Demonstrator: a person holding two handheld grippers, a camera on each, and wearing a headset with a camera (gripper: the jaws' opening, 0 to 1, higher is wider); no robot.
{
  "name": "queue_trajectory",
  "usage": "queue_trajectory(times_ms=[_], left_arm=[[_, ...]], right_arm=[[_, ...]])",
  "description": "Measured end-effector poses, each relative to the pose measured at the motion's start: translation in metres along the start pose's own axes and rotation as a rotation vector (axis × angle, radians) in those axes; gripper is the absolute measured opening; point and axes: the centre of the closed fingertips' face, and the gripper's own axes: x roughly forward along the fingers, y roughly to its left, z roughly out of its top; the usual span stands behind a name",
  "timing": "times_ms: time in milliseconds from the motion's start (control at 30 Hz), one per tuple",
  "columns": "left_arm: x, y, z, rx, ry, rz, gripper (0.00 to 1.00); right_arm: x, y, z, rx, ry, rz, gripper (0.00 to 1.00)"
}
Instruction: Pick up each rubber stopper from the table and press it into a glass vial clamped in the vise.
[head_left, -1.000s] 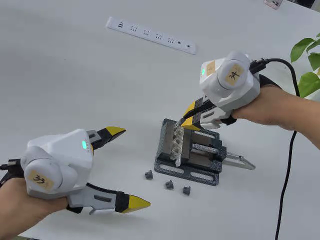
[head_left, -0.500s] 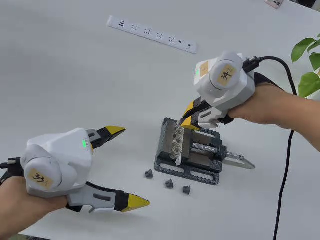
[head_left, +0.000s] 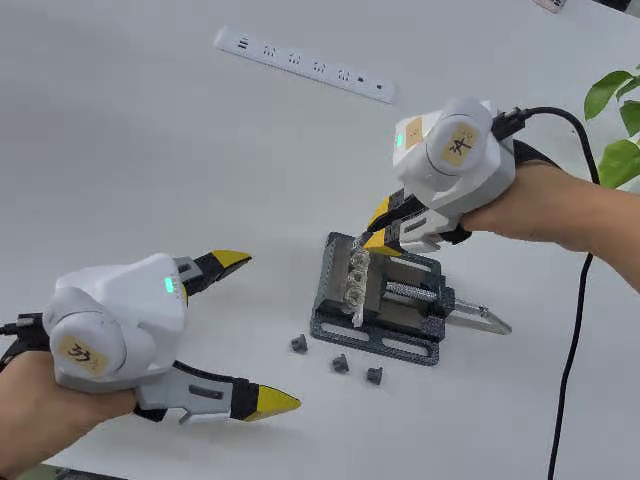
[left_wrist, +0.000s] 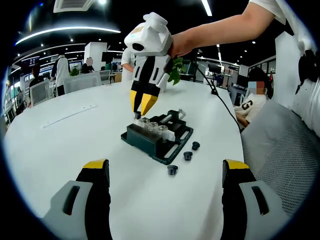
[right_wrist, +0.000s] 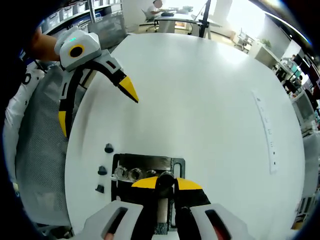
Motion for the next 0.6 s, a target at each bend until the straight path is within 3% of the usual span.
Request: queue_trajectory(times_ms=[600], left_arm=[[0.0003,-0.0017,-0.0042,-0.007,0.002,-0.005,0.92]], right_arm=[[0.0024,-0.0003,-0.0005,-0.009,-0.012,-0.009,0.08]])
